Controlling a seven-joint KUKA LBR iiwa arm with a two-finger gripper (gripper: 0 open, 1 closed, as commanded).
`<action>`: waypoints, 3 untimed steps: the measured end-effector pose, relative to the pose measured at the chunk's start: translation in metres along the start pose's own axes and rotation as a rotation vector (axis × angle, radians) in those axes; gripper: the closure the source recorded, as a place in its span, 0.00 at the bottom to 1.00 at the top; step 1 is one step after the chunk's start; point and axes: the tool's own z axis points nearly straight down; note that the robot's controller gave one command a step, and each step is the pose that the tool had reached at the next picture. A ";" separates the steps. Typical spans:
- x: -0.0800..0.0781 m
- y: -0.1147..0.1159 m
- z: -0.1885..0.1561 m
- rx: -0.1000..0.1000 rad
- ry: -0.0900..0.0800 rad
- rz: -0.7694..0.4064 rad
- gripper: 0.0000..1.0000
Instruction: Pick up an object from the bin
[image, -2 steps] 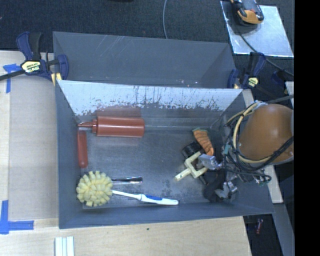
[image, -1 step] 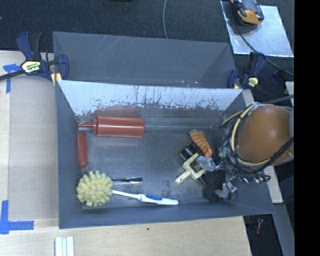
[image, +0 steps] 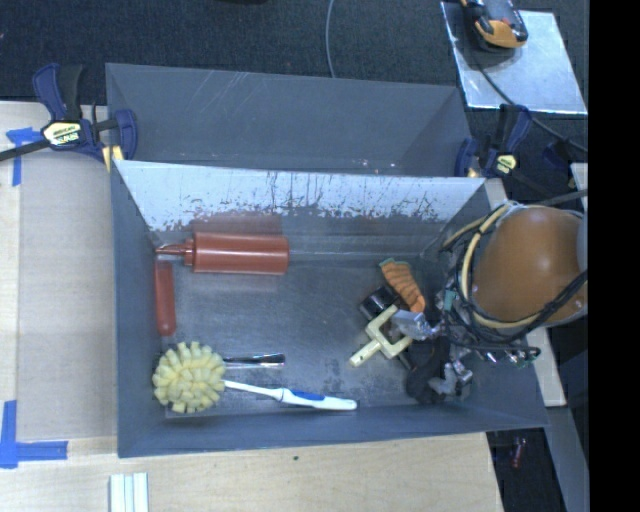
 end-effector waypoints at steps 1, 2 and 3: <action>0.001 0.011 0.000 0.002 -0.004 -0.058 0.00; 0.003 -0.003 0.000 0.002 -0.004 -0.065 0.00; 0.002 0.017 -0.001 0.005 -0.009 -0.185 0.00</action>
Offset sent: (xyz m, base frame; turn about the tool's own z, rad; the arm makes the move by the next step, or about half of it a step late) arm -0.0014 -0.0042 -0.0003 -0.0685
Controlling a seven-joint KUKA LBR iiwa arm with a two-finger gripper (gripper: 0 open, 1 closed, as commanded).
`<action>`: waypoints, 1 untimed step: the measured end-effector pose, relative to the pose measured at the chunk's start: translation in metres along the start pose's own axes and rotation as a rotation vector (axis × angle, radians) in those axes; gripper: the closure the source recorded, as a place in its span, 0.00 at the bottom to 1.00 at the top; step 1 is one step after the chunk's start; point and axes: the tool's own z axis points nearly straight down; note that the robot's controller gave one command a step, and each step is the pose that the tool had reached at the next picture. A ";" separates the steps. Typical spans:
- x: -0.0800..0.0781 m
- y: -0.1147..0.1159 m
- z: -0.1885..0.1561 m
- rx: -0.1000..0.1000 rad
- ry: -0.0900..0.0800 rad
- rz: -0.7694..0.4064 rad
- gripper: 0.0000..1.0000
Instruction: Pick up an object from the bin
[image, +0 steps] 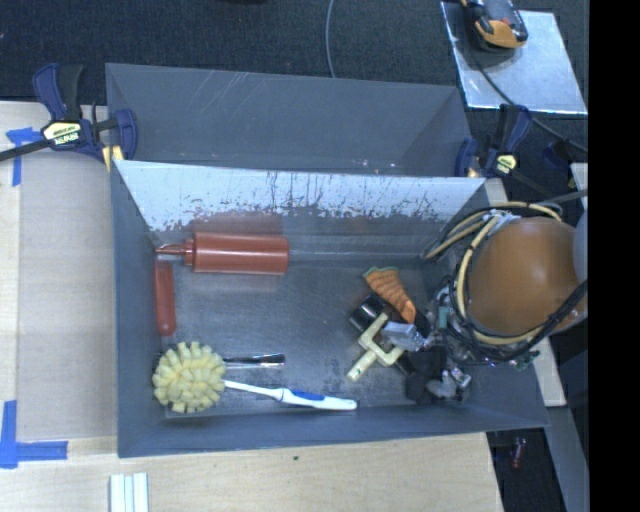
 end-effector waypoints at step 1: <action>0.002 0.004 0.000 0.001 0.000 -0.033 1.00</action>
Offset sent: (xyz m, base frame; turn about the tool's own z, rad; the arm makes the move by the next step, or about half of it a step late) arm 0.0000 0.0000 0.0000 0.0000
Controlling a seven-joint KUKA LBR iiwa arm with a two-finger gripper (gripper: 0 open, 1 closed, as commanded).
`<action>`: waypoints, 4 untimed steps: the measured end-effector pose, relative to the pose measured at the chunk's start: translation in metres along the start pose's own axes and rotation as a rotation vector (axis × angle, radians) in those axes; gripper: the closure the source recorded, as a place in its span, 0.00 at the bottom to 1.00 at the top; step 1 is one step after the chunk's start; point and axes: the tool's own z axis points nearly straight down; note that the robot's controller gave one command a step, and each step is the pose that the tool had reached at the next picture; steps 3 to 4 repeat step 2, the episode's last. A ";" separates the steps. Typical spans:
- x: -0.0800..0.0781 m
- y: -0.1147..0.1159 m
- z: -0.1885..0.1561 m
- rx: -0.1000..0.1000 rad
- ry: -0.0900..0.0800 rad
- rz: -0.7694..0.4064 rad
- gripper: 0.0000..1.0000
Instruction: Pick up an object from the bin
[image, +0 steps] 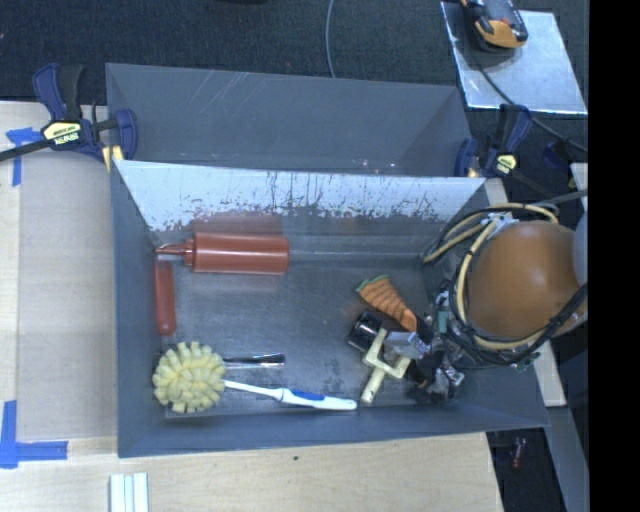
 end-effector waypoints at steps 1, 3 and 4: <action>0.000 0.000 0.000 0.000 0.000 0.000 1.00; -0.003 0.006 0.000 -0.001 0.001 0.020 1.00; -0.003 0.006 0.000 -0.001 0.001 0.020 1.00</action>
Offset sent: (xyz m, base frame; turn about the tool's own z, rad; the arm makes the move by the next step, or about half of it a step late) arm -0.0031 0.0099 -0.0005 0.0278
